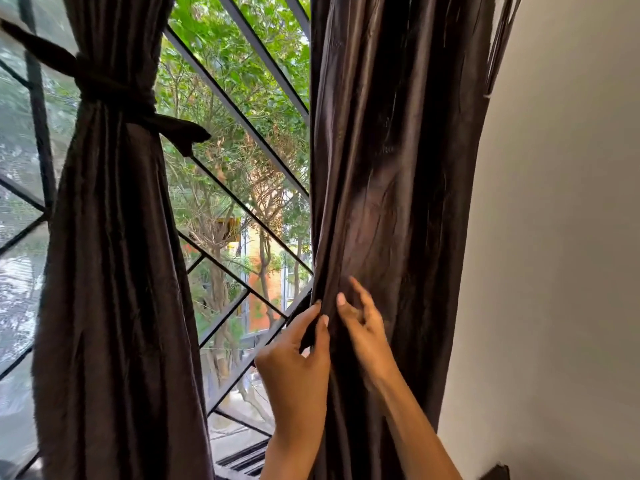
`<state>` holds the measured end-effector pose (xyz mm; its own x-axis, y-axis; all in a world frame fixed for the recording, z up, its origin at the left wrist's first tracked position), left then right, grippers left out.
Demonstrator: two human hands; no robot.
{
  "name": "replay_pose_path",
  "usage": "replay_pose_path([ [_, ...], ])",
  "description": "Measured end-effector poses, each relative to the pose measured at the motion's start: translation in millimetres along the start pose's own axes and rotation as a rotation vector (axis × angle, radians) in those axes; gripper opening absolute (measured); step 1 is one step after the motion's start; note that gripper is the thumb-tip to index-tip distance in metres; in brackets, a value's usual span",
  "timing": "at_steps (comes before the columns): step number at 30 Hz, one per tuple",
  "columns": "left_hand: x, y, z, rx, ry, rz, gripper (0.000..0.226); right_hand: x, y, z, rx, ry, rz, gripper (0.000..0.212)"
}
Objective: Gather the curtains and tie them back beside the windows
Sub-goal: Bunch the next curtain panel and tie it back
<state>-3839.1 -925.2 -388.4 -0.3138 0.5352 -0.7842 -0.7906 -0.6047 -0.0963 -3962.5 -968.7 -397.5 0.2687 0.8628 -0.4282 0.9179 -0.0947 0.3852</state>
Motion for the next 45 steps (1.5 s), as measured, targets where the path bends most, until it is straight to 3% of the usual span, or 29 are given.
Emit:
replay_pose_path([
  [3,0,-1,-2,-0.041,0.028,0.017,0.024,8,-3,-2,-0.001,-0.156,0.157,0.035],
  [6,0,0,-2,-0.112,0.11,0.06,0.019,37,0,-16,0.258,-0.573,0.361,0.016],
  [8,1,2,-4,-0.117,0.119,0.058,0.023,54,5,-21,0.408,-0.78,0.395,0.017],
  [10,3,3,-2,-0.115,0.129,0.045,0.025,59,8,-18,0.489,-0.834,0.341,0.022],
  [13,6,0,8,-0.075,0.174,0.036,0.022,62,14,-5,0.479,-0.716,0.148,0.038],
  [18,9,-3,13,0.06,0.143,0.024,0.018,65,9,-3,0.393,-0.656,-0.011,0.03],
  [22,2,0,7,0.064,0.018,0.011,0.017,62,5,-8,0.303,-0.491,-0.117,0.031],
  [24,-2,1,3,0.054,-0.016,0.013,0.013,53,-4,-12,0.282,-0.461,-0.089,0.032],
  [26,-3,0,0,0.049,-0.024,0.018,0.011,38,-15,-16,0.264,-0.405,0.037,0.029],
  [28,-2,-1,-1,0.055,-0.019,0.006,0.01,25,-18,-15,0.188,-0.203,0.1,0.041],
  [30,-1,-1,-1,0.073,-0.029,-0.01,0.01,16,-14,-6,0.102,0.013,0.064,0.054],
  [32,0,-1,-2,0.101,-0.044,-0.021,0.012,13,-8,5,0.063,0.115,0.013,0.057],
  [36,0,-4,-3,0.063,-0.051,-0.018,0.012,13,-9,3,-0.08,-0.032,0.043,0.029],
  [40,-1,-7,0,0.054,-0.034,-0.022,0.011,12,-15,-6,-0.136,-0.124,0.133,0.022],
  [43,2,-8,7,0.099,-0.037,-0.035,0.011,7,-8,-1,-0.046,0.018,0.117,0.031],
  [45,5,-8,10,0.134,-0.05,-0.046,0.015,7,-3,4,-0.133,0.152,0.052,0.029],
])
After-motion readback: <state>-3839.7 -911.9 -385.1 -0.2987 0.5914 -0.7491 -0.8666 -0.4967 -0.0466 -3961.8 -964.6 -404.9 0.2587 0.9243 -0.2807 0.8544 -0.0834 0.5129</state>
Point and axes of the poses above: each hand's wrist, its own x-axis away from the middle knuckle, its own y-axis out of the palm, z = x × y, the point moved 3 cm from there along -x, towards the middle knuckle, and after that the axes turned 15 degrees about -x, right-handed, at the moved point
